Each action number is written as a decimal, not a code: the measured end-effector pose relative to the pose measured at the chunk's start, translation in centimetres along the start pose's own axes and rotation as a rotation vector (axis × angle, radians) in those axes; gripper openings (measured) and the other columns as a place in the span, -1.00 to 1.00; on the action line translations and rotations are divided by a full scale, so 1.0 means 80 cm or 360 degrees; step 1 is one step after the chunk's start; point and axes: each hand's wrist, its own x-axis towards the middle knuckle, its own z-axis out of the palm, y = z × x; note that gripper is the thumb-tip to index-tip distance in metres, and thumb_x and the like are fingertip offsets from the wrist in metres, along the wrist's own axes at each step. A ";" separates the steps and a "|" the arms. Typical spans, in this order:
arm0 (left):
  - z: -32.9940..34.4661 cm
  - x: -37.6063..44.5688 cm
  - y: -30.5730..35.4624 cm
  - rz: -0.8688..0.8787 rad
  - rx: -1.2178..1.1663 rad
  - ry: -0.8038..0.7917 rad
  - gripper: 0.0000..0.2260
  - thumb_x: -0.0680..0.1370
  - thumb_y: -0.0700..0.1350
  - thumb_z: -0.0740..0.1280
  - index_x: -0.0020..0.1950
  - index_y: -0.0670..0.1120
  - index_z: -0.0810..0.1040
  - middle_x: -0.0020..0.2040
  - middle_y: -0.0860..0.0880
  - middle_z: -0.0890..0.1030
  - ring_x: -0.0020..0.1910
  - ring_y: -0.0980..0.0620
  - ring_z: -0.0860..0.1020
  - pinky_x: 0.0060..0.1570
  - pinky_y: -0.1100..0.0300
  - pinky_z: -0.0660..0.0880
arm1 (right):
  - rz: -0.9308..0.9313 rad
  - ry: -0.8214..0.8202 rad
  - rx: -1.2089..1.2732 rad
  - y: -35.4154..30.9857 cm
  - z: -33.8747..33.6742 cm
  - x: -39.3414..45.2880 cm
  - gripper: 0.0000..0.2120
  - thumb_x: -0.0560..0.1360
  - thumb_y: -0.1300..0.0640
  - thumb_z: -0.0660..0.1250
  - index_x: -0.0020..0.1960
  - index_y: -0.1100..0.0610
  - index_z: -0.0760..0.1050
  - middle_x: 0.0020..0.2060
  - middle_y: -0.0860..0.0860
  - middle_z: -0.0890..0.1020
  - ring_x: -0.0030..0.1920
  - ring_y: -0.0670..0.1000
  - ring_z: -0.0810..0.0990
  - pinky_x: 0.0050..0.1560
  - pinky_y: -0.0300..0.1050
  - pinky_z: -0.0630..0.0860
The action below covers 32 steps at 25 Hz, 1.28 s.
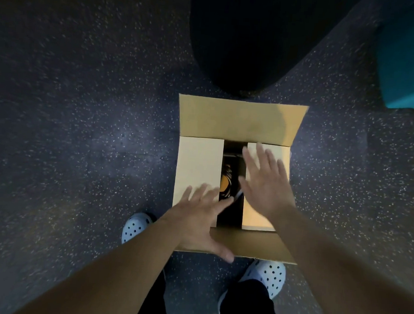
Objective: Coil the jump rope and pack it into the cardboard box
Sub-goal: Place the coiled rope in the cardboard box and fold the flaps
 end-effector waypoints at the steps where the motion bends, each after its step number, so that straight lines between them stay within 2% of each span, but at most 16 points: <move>1: 0.007 0.001 0.000 0.0088 0.0147 -0.0066 0.17 0.20 0.59 0.29 0.63 0.18 -0.18 0.66 -0.08 -0.16 0.60 -0.17 -0.25 0.51 -0.28 -0.21 | 0.0035 0.0146 0.0006 0.001 -0.014 0.020 -0.32 0.67 -0.10 0.08 0.68 0.07 -0.12 0.67 0.22 -0.06 0.65 0.28 -0.01 0.59 0.26 0.07; 4: 0.020 0.009 -0.002 0.0310 0.0639 -0.0031 0.00 0.38 0.33 0.40 0.65 0.10 -0.09 0.65 -0.17 -0.03 0.60 -0.25 -0.14 0.48 -0.33 -0.21 | 0.0089 0.0455 -0.0115 0.004 -0.061 0.084 -0.24 0.60 -0.06 0.23 0.67 0.07 -0.06 0.65 0.25 0.02 0.62 0.36 0.07 0.56 0.32 0.13; 6: 0.011 0.013 -0.006 0.0375 0.0688 0.0207 -0.21 0.49 0.10 0.36 0.64 0.05 0.06 0.61 -0.12 0.16 0.59 -0.18 0.00 0.51 -0.27 -0.22 | 0.0087 0.0364 -0.0238 0.003 -0.085 0.116 -0.20 0.59 -0.12 0.23 0.67 0.05 -0.11 0.64 0.23 0.09 0.62 0.37 0.07 0.57 0.34 0.07; 7: 0.003 0.015 -0.010 0.0379 0.0668 0.0376 -0.28 0.52 0.07 0.34 0.62 0.04 0.12 0.58 -0.08 0.23 0.59 -0.14 0.05 0.52 -0.24 -0.21 | 0.0098 0.0292 -0.0279 0.001 -0.090 0.125 -0.20 0.59 -0.16 0.21 0.67 0.04 -0.10 0.62 0.24 0.18 0.61 0.36 0.09 0.58 0.35 0.04; 9: -0.015 0.022 -0.020 0.0257 0.0729 0.0700 -0.24 0.52 0.17 0.34 0.63 -0.01 0.10 0.61 -0.11 0.18 0.60 -0.17 0.04 0.52 -0.28 -0.13 | 0.0127 0.0231 -0.0237 -0.004 -0.091 0.121 -0.28 0.58 -0.20 0.18 0.63 0.06 0.09 0.48 0.26 0.38 0.52 0.35 0.27 0.56 0.35 0.07; 11: -0.035 0.032 -0.024 -0.0040 0.0818 0.0897 -0.07 0.49 0.29 0.32 0.65 -0.08 -0.09 0.65 -0.19 -0.06 0.60 -0.31 -0.11 0.48 -0.36 -0.07 | 0.0119 0.0344 -0.0119 -0.012 -0.082 0.094 -0.43 0.56 -0.18 0.18 0.47 0.09 0.32 0.32 0.26 0.49 0.34 0.34 0.44 0.49 0.34 0.21; 13: -0.047 0.041 -0.023 -0.0270 0.0838 0.0985 0.04 0.46 0.36 0.28 0.64 -0.10 -0.26 0.63 -0.23 -0.24 0.57 -0.38 -0.22 0.45 -0.38 -0.06 | 0.0067 0.0445 -0.0113 -0.014 -0.067 0.061 -0.54 0.57 -0.15 0.16 0.35 0.09 0.40 0.21 0.22 0.54 0.19 0.30 0.51 0.35 0.28 0.35; 15: -0.051 0.046 -0.019 -0.0326 0.0861 0.1020 0.05 0.46 0.36 0.28 0.63 -0.10 -0.30 0.64 -0.23 -0.22 0.57 -0.39 -0.20 0.45 -0.38 -0.06 | 0.0022 0.0457 -0.0132 -0.010 -0.053 0.034 -0.55 0.60 -0.15 0.14 0.38 0.08 0.40 0.19 0.18 0.55 0.15 0.25 0.53 0.29 0.23 0.39; 16: -0.050 0.047 -0.017 -0.0313 0.0862 0.1037 0.01 0.48 0.32 0.28 0.63 -0.09 -0.28 0.64 -0.23 -0.10 0.58 -0.38 -0.11 0.45 -0.38 -0.07 | -0.0005 0.0424 -0.0130 -0.006 -0.047 0.024 -0.55 0.61 -0.15 0.12 0.40 0.07 0.40 0.21 0.17 0.55 0.16 0.24 0.53 0.28 0.21 0.40; 18: -0.042 0.047 -0.014 -0.0264 0.0827 0.1021 -0.08 0.51 0.23 0.30 0.65 -0.06 -0.18 0.51 -0.19 0.25 0.51 -0.29 0.16 0.46 -0.36 -0.03 | -0.0094 0.0233 -0.0142 0.000 -0.029 0.008 -0.53 0.63 -0.18 0.04 0.40 0.06 0.38 0.29 0.15 0.50 0.20 0.22 0.51 0.25 0.18 0.44; 20: -0.031 0.046 -0.014 -0.0184 0.0772 0.0898 -0.22 0.54 0.21 0.28 0.64 -0.01 0.01 0.43 -0.12 0.32 0.46 -0.23 0.23 0.45 -0.32 0.05 | -0.0138 -0.0023 -0.0173 0.007 -0.003 -0.009 -0.44 0.64 -0.22 -0.09 0.52 0.03 0.24 0.42 0.16 0.39 0.30 0.22 0.45 0.27 0.19 0.44; 22: -0.017 0.050 -0.023 -0.0187 0.0697 0.0788 -0.35 0.59 0.23 0.18 0.62 0.02 0.10 0.58 -0.11 0.16 0.55 -0.25 0.10 0.45 -0.33 0.09 | -0.0106 -0.0143 -0.0214 0.017 0.020 -0.017 -0.37 0.64 -0.24 -0.19 0.65 -0.02 -0.01 0.58 0.19 0.19 0.50 0.28 0.29 0.43 0.25 0.34; 24: -0.005 0.061 -0.033 -0.0228 0.0636 0.0730 -0.38 0.66 0.22 0.02 0.65 0.04 -0.06 0.66 -0.08 -0.11 0.61 -0.26 -0.08 0.46 -0.36 0.05 | -0.0120 -0.0118 -0.0205 0.026 0.038 -0.016 -0.37 0.67 -0.25 -0.24 0.67 -0.06 -0.21 0.67 0.18 -0.07 0.64 0.31 0.03 0.56 0.31 0.12; 26: 0.008 0.079 -0.042 -0.0223 0.0601 0.0725 -0.42 0.68 0.20 -0.10 0.64 0.08 -0.24 0.65 -0.05 -0.26 0.61 -0.24 -0.20 0.47 -0.36 -0.01 | -0.0204 -0.0028 -0.0211 0.032 0.053 -0.005 -0.38 0.67 -0.21 -0.26 0.66 -0.03 -0.29 0.66 0.16 -0.20 0.65 0.28 -0.11 0.59 0.32 0.03; 29: 0.030 0.108 -0.054 -0.0236 0.0591 0.0747 -0.43 0.69 0.17 -0.12 0.63 0.10 -0.29 0.64 -0.04 -0.30 0.60 -0.22 -0.23 0.45 -0.37 0.02 | -0.0311 -0.0002 -0.0216 0.035 0.088 0.011 -0.40 0.71 -0.12 -0.19 0.64 0.01 -0.36 0.64 0.16 -0.30 0.64 0.24 -0.24 0.61 0.26 -0.03; 32: 0.053 0.123 -0.061 -0.0305 0.0689 0.0841 -0.42 0.68 0.16 -0.06 0.64 0.09 -0.23 0.65 -0.08 -0.24 0.61 -0.26 -0.18 0.42 -0.40 0.04 | -0.0280 0.0106 -0.0241 0.034 0.126 0.019 -0.41 0.73 -0.06 -0.13 0.66 0.04 -0.30 0.65 0.17 -0.27 0.65 0.24 -0.23 0.61 0.24 -0.03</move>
